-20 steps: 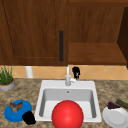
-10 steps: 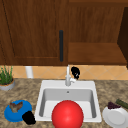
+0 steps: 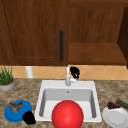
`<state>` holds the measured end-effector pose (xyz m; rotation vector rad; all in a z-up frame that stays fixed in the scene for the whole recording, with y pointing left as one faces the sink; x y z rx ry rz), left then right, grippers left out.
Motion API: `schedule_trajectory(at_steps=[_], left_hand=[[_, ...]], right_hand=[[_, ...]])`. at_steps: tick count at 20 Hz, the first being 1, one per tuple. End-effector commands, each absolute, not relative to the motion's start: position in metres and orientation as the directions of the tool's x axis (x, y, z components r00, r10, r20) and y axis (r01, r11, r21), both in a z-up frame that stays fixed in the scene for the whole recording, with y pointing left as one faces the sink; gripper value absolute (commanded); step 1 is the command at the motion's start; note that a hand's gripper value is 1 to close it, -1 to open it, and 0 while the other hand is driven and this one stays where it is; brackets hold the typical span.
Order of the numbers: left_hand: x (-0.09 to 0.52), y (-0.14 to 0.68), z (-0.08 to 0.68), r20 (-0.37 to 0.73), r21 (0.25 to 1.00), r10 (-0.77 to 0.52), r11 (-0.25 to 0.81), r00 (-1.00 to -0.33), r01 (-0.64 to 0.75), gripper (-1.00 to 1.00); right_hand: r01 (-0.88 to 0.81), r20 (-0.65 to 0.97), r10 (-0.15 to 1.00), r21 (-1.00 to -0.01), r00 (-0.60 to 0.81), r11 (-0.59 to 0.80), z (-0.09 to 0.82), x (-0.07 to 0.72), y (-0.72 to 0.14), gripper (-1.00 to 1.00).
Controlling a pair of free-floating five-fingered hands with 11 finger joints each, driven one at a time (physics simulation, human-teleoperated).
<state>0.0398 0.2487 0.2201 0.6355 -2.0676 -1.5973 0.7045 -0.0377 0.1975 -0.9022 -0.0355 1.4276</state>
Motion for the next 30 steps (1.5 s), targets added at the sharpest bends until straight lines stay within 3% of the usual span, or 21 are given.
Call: schedule_trajectory(at_steps=[1,15,30], left_hand=[[0.04,0.249,0.22,0.07,0.971,-0.605,0.224,-0.793,-0.085,0.0],[0.04,0.249,0.22,0.07,0.971,-0.605,0.224,-0.793,-0.085,0.0],[0.04,0.249,0.22,0.07,0.971,-0.605,0.224,-0.793,-0.085,0.0]], right_hand=[[-0.827,-0.487,0.855,-0.546,0.18,-0.136,0.182,0.704,-0.007,1.0],[-0.843,-0.58,0.787,-0.516,0.21,-0.155,0.179,0.71,0.007,1.0],[-0.846,-0.581,0.786,-0.511,0.209,-0.154,0.18,0.711,0.007,1.0]])
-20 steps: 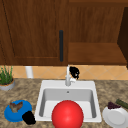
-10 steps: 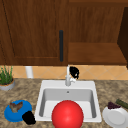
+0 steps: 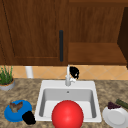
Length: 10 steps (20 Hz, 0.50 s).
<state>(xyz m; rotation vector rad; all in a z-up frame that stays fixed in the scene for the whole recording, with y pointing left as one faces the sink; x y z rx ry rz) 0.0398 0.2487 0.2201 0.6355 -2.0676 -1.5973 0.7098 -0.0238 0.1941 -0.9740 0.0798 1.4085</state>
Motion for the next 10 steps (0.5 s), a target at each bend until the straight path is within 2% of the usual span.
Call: schedule_trajectory(at_steps=[1,4,5,6,7,10], left_hand=[[0.04,0.249,0.22,0.07,0.971,-0.605,0.224,-0.793,-0.085,0.0],[0.04,0.249,0.22,0.07,0.971,-0.605,0.224,-0.793,-0.085,0.0],[0.04,0.249,0.22,0.07,0.971,-0.605,0.224,-0.793,-0.085,0.0],[0.04,0.249,0.22,0.07,0.971,-0.605,0.224,-0.793,-0.085,0.0],[0.04,0.249,0.22,0.07,0.971,-0.605,0.224,-0.793,-0.085,0.0],[0.04,0.249,0.22,0.07,0.971,-0.605,0.224,-0.793,-0.085,0.0]], right_hand=[[-0.846,-0.582,0.786,-0.511,0.208,-0.154,0.18,0.711,0.007,1.0],[-0.85,-0.584,0.789,-0.501,0.191,-0.165,0.184,0.71,0.005,1.0],[-0.844,-0.58,0.783,-0.518,0.226,-0.141,0.194,0.7,-0.006,1.0],[-0.865,-0.583,0.775,-0.492,0.244,-0.098,0.178,0.717,-0.006,1.0],[-0.844,-0.58,0.783,-0.517,0.225,-0.14,0.191,0.708,-0.005,-1.0],[-0.871,-0.561,0.798,-0.482,0.221,-0.098,0.203,0.714,-0.014,-1.0]])
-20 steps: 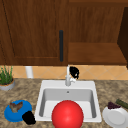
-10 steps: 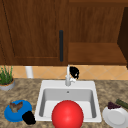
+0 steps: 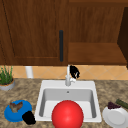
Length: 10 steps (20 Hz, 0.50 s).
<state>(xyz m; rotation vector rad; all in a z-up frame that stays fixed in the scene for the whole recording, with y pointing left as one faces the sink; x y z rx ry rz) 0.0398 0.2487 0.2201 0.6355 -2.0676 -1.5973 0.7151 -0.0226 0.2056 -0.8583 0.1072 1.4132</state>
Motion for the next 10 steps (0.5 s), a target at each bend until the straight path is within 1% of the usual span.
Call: schedule_trajectory(at_steps=[1,3,7,10], left_hand=[[0.04,0.249,0.22,0.07,0.971,-0.605,0.224,-0.793,-0.085,0.0],[0.04,0.249,0.22,0.07,0.971,-0.605,0.224,-0.793,-0.085,0.0],[0.04,0.249,0.22,0.07,0.971,-0.605,0.224,-0.793,-0.085,0.0],[0.04,0.249,0.22,0.07,0.971,-0.605,0.224,-0.793,-0.085,0.0]], right_hand=[[-0.89,-0.553,0.806,-0.449,0.211,-0.075,0.217,0.721,-0.017,-1.0],[-0.912,-0.521,0.835,-0.406,0.179,-0.057,0.234,0.721,-0.026,-1.0],[-0.947,-0.499,0.856,-0.32,0.134,-0.038,0.245,0.722,-0.038,-1.0],[-0.963,-0.435,0.896,-0.266,0.091,-0.031,0.254,0.723,-0.048,-1.0]])
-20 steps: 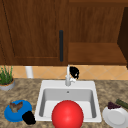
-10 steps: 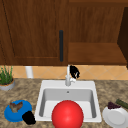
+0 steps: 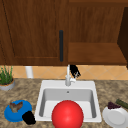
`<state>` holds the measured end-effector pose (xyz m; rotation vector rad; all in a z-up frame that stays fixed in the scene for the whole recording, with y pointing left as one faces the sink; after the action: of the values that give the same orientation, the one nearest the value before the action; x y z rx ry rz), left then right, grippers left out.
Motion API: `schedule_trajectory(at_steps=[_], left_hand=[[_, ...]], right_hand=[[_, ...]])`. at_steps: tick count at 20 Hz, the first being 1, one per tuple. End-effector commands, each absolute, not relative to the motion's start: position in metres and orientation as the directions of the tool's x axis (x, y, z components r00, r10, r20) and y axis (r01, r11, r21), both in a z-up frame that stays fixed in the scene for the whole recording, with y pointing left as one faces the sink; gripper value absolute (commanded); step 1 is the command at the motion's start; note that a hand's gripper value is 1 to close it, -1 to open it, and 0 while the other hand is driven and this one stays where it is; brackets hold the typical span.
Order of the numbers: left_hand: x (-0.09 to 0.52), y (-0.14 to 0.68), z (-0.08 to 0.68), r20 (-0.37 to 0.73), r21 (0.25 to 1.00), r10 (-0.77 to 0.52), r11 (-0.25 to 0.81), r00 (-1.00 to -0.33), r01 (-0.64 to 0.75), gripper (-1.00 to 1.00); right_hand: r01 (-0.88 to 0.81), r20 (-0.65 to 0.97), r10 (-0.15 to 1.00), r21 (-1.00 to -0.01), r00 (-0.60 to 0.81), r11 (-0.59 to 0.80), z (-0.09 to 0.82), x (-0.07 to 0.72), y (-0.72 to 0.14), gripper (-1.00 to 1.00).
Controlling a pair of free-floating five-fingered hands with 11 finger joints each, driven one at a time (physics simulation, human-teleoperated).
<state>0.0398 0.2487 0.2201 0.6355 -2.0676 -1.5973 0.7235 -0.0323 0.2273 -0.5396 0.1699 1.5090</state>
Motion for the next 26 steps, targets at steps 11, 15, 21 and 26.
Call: schedule_trajectory(at_steps=[11,15,21,26], left_hand=[[0.04,0.249,0.22,0.07,0.971,-0.605,0.224,-0.793,-0.085,0.0],[0.04,0.249,0.22,0.07,0.971,-0.605,0.224,-0.793,-0.085,0.0],[0.04,0.249,0.22,0.07,0.971,-0.605,0.224,-0.793,-0.085,0.0],[0.04,0.249,0.22,0.07,0.971,-0.605,0.224,-0.793,-0.085,0.0]], right_hand=[[-0.984,-0.319,0.948,-0.172,0.016,-0.041,0.25,0.732,-0.044,-1.0],[-0.984,-0.316,0.948,-0.176,0.036,-0.022,0.252,0.734,-0.053,-1.0],[-0.965,-0.215,0.975,-0.262,0.052,-0.007,0.263,0.725,-0.089,-1.0],[-0.949,-0.171,0.984,-0.316,0.058,0.001,0.264,0.727,-0.119,-1.0]])
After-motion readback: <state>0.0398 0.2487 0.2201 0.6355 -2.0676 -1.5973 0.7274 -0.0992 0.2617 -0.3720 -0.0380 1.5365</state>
